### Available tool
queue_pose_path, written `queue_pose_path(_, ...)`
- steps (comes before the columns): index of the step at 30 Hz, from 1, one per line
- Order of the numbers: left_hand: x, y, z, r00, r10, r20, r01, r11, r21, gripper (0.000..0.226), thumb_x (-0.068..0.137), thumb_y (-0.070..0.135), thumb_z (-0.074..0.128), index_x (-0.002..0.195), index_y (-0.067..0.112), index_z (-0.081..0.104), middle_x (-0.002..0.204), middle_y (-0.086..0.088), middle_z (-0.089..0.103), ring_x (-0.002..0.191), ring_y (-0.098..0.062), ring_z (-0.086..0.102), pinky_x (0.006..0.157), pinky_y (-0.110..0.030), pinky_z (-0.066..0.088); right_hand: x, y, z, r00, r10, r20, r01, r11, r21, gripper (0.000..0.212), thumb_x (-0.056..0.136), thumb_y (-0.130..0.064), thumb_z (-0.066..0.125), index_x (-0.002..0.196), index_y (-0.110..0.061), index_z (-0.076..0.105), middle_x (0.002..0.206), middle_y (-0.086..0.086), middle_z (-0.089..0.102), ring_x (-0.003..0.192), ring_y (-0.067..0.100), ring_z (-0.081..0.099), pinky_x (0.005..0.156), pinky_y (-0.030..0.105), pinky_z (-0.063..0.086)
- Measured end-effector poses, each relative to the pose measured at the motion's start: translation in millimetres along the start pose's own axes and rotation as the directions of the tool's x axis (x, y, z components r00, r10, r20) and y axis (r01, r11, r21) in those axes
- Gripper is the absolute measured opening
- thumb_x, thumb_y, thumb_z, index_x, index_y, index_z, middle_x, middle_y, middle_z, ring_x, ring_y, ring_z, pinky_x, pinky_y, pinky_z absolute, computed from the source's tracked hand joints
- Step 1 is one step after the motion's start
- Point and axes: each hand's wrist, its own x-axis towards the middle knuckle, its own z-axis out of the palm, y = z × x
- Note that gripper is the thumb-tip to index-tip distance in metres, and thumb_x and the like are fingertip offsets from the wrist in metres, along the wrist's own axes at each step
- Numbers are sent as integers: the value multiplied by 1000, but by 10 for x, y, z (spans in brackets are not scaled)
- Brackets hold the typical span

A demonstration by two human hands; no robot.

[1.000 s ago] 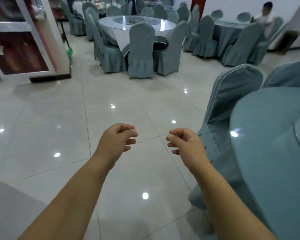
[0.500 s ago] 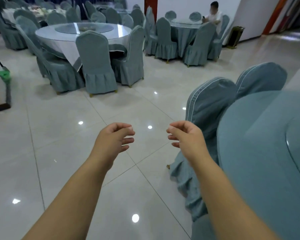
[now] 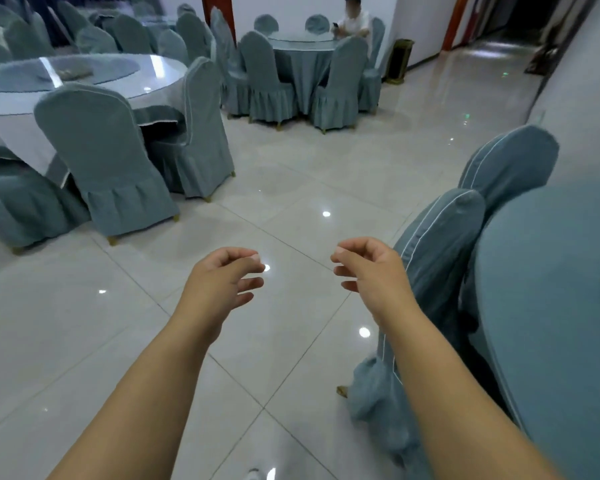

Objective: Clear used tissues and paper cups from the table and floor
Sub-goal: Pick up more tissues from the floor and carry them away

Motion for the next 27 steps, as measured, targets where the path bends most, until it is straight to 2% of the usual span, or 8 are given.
queue_pose_path(5, 1168, 398, 88, 992, 20, 127, -26, 999, 42, 7, 90, 20, 59, 94, 17, 64, 91, -2, 70, 84, -20, 68, 79, -33, 52, 814, -173, 247, 993, 30, -111, -28, 999, 28, 7, 88, -14, 61, 93, -19, 63, 95, 5, 68, 80, 13, 64, 75, 30, 54)
queue_pose_path(11, 2388, 573, 600, 954, -7, 298, -15, 997, 71, 5, 89, 20, 60, 91, 18, 65, 90, -2, 71, 81, -20, 69, 74, -32, 51, 1835, -212, 172, 954, 81, -290, -64, 996, 66, 7, 88, -12, 61, 93, -15, 63, 94, 7, 68, 76, 13, 62, 71, 28, 51)
queue_pose_path(15, 3236, 707, 1075, 934, 17, 357, -44, 997, 68, 7, 89, 20, 60, 92, 17, 65, 90, -2, 71, 81, -20, 68, 73, -31, 51, 2711, -196, 49, 930, 73, -360, -46, 996, 81, 7, 87, -12, 62, 94, -13, 63, 91, 7, 68, 73, 12, 61, 66, 26, 50)
queue_pose_path(27, 5622, 1340, 2641, 869, -40, 493, -16, 994, 107, 7, 90, 18, 58, 92, 17, 65, 89, -3, 70, 82, -22, 67, 70, -31, 50, 5212, -508, -667, 869, 75, -488, -60, 997, 46, 5, 88, -12, 60, 89, -17, 62, 93, 9, 68, 77, 14, 62, 72, 31, 52)
